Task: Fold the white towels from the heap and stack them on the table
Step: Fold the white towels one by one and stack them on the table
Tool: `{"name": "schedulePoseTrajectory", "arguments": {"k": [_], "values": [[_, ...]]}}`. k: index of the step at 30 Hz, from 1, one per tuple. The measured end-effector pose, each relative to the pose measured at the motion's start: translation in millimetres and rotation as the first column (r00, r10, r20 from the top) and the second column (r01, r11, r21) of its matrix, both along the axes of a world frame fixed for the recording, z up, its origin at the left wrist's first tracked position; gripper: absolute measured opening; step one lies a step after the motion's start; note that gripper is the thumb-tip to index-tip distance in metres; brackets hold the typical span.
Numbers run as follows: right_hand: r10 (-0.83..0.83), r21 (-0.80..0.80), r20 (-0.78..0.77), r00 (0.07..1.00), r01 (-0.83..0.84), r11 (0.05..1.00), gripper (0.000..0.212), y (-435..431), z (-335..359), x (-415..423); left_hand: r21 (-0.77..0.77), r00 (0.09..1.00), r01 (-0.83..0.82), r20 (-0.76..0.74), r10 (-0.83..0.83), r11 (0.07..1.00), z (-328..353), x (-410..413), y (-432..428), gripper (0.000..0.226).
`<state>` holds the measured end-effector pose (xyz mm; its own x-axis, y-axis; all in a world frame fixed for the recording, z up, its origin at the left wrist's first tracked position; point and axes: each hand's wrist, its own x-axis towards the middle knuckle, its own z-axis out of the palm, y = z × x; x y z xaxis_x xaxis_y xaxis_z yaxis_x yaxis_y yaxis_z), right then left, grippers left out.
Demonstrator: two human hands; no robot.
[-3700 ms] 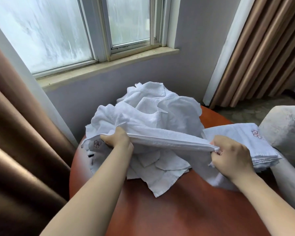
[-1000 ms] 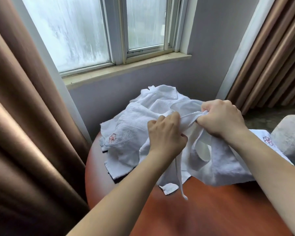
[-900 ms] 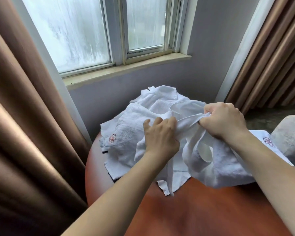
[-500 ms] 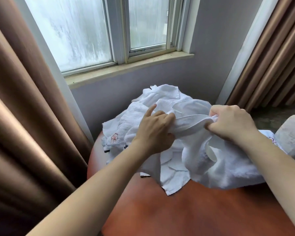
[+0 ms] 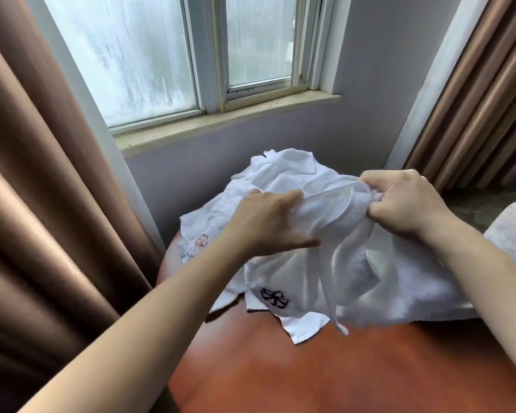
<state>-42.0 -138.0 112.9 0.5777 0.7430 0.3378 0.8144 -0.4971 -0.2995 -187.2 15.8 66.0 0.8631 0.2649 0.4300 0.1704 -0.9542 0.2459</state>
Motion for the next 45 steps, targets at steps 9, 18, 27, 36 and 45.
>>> {"name": "schedulePoseTrajectory", "arguments": {"k": [9, 18, 27, 36, 45], "values": [[-0.25, -0.059, -0.044, 0.967, 0.248, 0.967, 0.012, 3.8, 5.4, 5.7, -0.11, 0.946, -0.289, -0.187, 0.266, 0.951, -19.3, -9.8, -0.1, 0.035], [-0.268, 0.18, -0.213, 0.94, 0.307, 0.935, 0.017, 5.1, 12.6, 10.1, 0.243, 0.909, -0.024, 0.409, -0.08, 0.97, -44.9, -5.5, -32.1, 0.028], [-0.143, 0.302, -0.521, 0.841, 0.338, 0.891, 0.017, 16.6, 12.6, 4.3, -0.118, 0.915, -0.25, 0.294, 0.274, 0.961, -55.8, 11.8, -74.3, 0.024], [-0.123, 0.211, -0.626, 0.77, 0.319, 0.924, 0.011, -9.3, -13.0, 30.7, -0.093, 0.99, -0.108, 0.081, 0.116, 0.99, -63.1, 1.4, -21.9, 0.022], [-0.227, 0.039, -0.402, 0.887, 0.264, 0.964, 0.02, -31.0, -36.7, 37.8, 0.132, 0.981, -0.049, 0.195, 0.023, 0.99, -59.6, -11.6, 15.5, 0.011]]}}
